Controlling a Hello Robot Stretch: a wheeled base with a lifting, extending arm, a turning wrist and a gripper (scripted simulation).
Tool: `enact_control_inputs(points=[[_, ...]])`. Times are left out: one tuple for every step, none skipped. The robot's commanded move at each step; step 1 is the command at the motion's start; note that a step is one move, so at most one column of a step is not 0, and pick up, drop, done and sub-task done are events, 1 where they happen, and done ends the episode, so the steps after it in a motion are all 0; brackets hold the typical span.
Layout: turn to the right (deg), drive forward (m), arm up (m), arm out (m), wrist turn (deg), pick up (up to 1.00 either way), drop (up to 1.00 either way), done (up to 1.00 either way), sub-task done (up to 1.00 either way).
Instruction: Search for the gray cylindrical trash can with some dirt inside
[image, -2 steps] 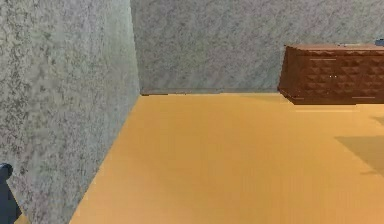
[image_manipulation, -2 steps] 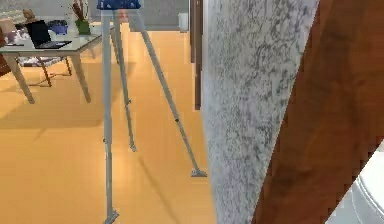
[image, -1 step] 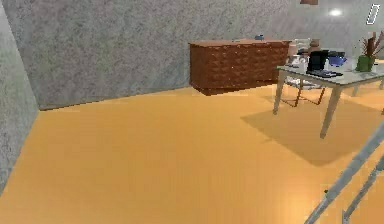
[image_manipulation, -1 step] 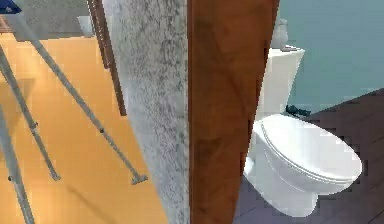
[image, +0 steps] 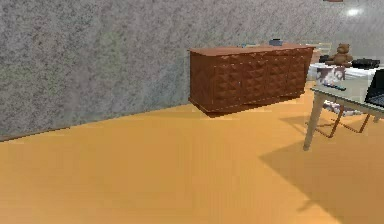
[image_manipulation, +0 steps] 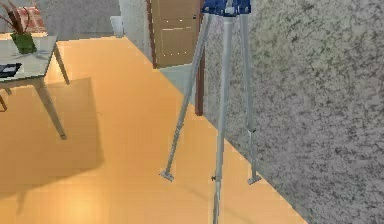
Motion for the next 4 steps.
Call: enact_control_inputs(points=[[12.0,0.0,0.0,0.0,0.0,0.0,0.0,0.0,0.0],[0.0,0.2,0.0,0.0,0.0,0.0,0.0,0.0,0.0],[45.0,0.0,0.0,0.0,0.0,0.0,0.0,0.0,0.0],[9.0,0.0,0.0,0.0,0.0,0.0,0.0,0.0,0.0]])
